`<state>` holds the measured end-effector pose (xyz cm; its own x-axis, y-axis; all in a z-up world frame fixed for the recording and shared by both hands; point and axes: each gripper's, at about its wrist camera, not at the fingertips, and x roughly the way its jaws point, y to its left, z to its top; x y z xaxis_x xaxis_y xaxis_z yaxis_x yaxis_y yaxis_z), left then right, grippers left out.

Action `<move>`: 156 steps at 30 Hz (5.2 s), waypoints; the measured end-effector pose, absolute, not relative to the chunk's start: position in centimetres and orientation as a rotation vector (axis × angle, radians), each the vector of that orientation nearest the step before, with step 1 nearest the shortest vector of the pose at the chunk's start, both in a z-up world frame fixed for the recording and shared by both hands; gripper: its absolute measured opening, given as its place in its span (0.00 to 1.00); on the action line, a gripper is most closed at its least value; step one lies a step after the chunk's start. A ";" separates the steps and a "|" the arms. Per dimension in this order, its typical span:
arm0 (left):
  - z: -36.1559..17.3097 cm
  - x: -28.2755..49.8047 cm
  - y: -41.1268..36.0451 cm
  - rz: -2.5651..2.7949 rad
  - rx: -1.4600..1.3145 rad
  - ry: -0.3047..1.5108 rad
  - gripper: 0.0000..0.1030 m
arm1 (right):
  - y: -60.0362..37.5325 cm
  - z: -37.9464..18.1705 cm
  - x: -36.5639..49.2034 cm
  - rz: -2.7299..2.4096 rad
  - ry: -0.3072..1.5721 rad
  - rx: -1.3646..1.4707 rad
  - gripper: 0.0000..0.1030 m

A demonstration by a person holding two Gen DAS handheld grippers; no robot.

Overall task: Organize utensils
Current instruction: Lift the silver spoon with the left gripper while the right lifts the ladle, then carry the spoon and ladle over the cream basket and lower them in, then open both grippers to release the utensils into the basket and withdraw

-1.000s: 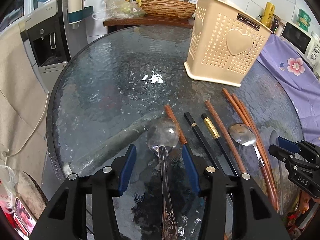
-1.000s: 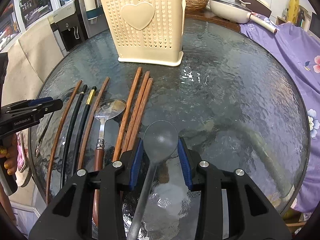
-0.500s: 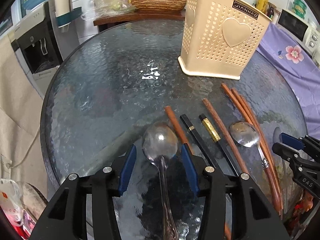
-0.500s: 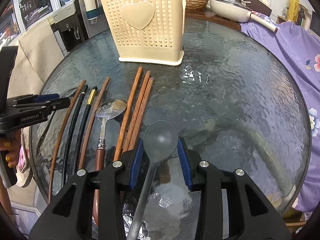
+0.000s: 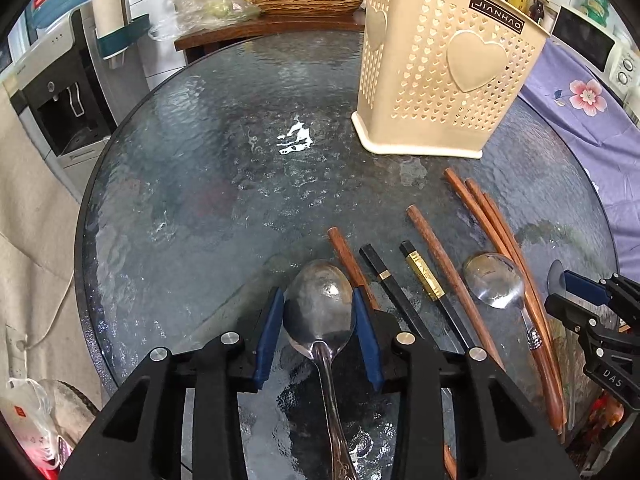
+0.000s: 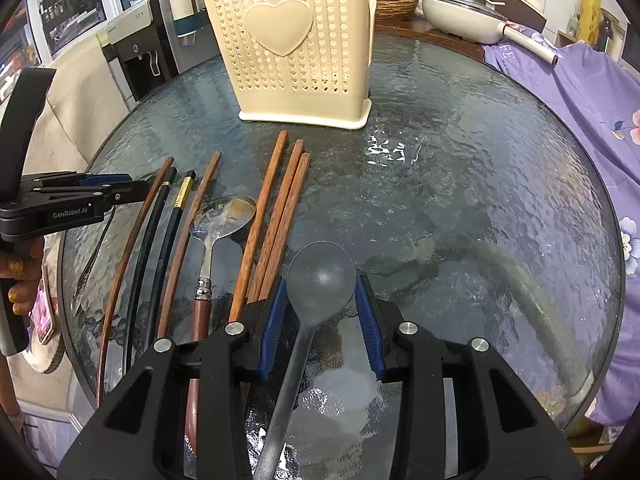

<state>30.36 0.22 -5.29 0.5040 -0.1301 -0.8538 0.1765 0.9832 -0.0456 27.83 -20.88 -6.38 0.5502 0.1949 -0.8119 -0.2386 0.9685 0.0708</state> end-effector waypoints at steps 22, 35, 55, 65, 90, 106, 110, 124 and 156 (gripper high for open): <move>-1.8 27.8 1.1 -0.193 -0.017 0.857 0.33 | -21.6 -4.4 26.9 0.305 0.867 -0.031 0.35; 0.8 26.5 0.5 -0.215 -0.015 0.776 0.33 | -21.8 -2.2 25.9 0.327 0.788 -0.027 0.35; 2.2 25.4 0.1 -0.222 0.006 0.727 0.33 | -22.6 0.4 24.5 0.304 0.692 -0.029 0.35; 3.1 25.0 0.1 -0.223 0.010 0.699 0.33 | -22.9 0.9 24.2 0.302 0.676 -0.021 0.35; 8.5 25.8 -1.3 -0.255 0.011 0.566 0.33 | -22.4 6.2 26.4 0.325 0.534 -0.007 0.35; 16.0 33.1 -3.7 -0.195 -0.052 0.430 0.33 | -21.0 15.3 34.8 0.260 0.365 -0.005 0.35; 17.1 35.8 -3.9 -0.144 -0.068 0.392 0.33 | -20.8 17.1 37.8 0.202 0.319 -0.015 0.35; 14.8 41.2 -5.0 -0.078 -0.060 0.363 0.33 | -19.3 14.8 44.1 0.095 0.268 -0.085 0.35; 9.3 38.7 -5.6 -0.148 0.016 0.458 0.31 | -19.1 7.8 41.2 0.203 0.491 -0.141 0.35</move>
